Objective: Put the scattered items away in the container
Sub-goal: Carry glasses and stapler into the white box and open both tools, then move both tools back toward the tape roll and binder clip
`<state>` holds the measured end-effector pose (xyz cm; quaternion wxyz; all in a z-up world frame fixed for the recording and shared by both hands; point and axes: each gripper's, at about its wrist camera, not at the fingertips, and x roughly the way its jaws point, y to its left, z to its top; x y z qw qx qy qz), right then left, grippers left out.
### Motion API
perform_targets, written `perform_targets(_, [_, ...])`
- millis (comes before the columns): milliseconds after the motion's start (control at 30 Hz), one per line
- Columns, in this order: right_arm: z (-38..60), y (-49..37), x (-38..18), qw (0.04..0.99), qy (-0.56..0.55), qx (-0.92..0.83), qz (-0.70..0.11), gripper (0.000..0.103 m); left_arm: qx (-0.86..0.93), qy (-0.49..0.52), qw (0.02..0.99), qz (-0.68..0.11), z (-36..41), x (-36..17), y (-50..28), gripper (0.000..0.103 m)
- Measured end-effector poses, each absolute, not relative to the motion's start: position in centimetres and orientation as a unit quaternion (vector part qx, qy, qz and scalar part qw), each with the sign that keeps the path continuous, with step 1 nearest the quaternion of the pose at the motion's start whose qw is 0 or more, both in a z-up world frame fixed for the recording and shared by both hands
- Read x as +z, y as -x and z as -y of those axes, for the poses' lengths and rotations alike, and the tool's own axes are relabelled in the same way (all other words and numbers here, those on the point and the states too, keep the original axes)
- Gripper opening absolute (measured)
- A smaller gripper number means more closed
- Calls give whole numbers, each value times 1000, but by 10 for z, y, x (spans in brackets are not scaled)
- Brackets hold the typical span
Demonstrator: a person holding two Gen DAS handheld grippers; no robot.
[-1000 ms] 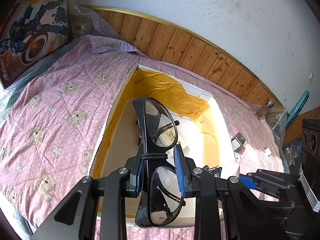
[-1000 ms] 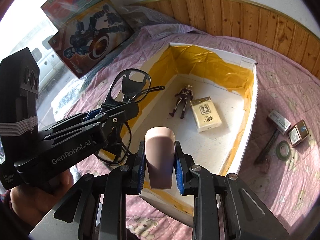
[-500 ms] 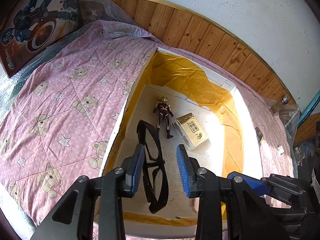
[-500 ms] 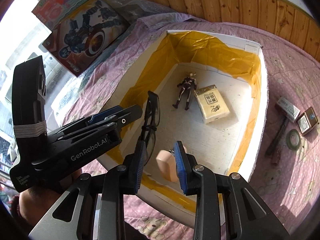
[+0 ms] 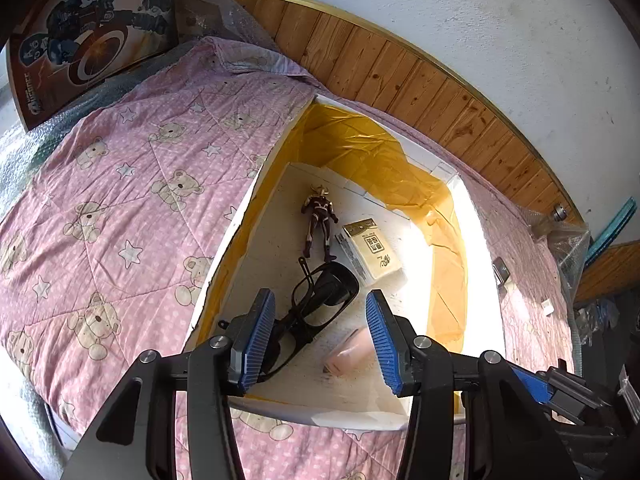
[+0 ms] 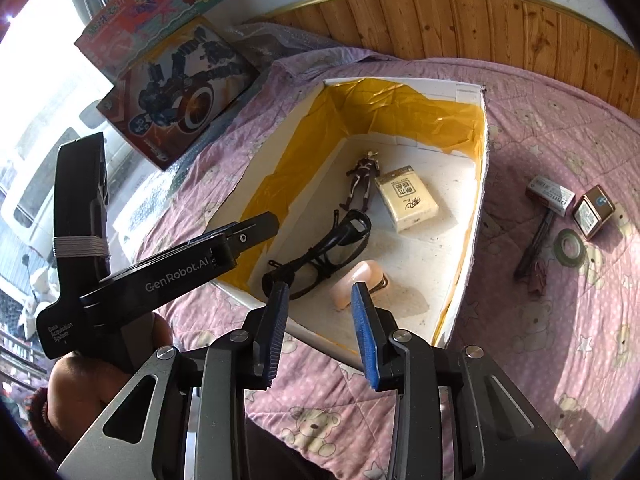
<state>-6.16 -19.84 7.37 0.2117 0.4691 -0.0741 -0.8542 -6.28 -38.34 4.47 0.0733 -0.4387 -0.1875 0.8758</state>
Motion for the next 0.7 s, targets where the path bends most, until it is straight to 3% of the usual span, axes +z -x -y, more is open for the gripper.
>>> perform_targets(700, [166, -17, 90, 208, -428, -875, 88, 37, 886, 407, 125, 184, 339, 75, 1, 49])
